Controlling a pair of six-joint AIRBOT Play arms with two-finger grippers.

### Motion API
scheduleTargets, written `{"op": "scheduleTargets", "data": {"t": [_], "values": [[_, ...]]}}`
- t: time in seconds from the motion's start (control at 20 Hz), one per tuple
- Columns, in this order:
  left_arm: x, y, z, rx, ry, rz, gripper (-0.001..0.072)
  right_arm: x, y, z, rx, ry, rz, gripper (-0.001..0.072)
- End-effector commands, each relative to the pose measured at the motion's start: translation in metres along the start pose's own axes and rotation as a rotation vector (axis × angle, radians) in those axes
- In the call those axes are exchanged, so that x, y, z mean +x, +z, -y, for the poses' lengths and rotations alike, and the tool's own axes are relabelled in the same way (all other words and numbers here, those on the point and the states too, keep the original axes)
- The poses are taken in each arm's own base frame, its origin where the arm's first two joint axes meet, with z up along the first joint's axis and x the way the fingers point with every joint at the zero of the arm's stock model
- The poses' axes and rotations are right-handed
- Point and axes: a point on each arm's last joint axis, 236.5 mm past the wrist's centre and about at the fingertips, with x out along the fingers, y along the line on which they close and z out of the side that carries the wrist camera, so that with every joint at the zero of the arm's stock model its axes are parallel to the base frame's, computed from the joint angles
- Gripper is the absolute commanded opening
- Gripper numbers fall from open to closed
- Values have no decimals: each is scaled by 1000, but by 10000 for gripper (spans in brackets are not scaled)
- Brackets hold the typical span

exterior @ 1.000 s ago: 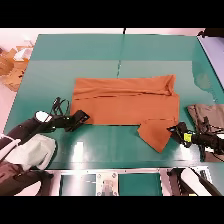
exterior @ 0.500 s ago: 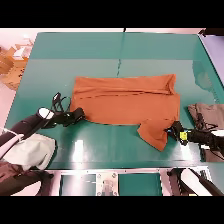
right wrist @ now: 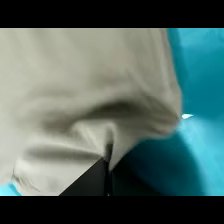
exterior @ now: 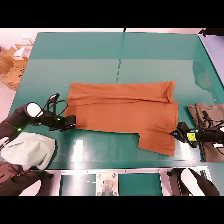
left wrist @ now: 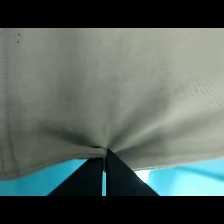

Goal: Fold the shirts.

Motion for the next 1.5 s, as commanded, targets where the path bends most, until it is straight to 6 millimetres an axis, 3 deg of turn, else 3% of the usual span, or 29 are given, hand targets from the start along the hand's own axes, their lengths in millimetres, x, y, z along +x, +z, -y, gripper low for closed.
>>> {"op": "scheduleTargets", "data": {"t": [0.0,0.1,0.3,0.55,0.7,0.95,1.0,1.05,1.1,1.2,1.3,1.35,1.4,1.45], "values": [[-16,-11,-7,31,51,-34,19,-25,-2,-11,-21,-8,1,17],[-27,4,4,58,37,5,19,-41,11,-34,-45,47,44,17],[-63,54,36,155,-2,139,18,-68,46,-85,-128,142,174,17],[-69,120,62,199,-11,182,18,-67,98,-136,-178,202,221,17],[-51,161,70,211,-11,176,19,-48,137,-154,-187,200,220,17],[15,210,65,174,-17,123,21,12,190,-165,-176,169,174,18],[26,219,63,159,-24,136,137,27,200,-164,-169,160,165,19],[33,228,61,150,-23,159,467,39,211,-163,-162,154,172,20],[32,240,59,117,-26,203,559,45,222,-162,-155,151,185,59],[10,260,52,70,-38,270,561,38,244,-163,-207,153,215,233],[-22,267,41,54,-40,257,561,14,255,-161,-295,159,223,460],[-39,266,36,47,-40,234,561,-1,257,-155,-340,159,209,533],[-53,265,31,44,-39,214,561,-13,257,-146,-369,158,191,543],[-66,264,27,41,-38,197,561,-22,256,-134,-379,158,170,608]]}}
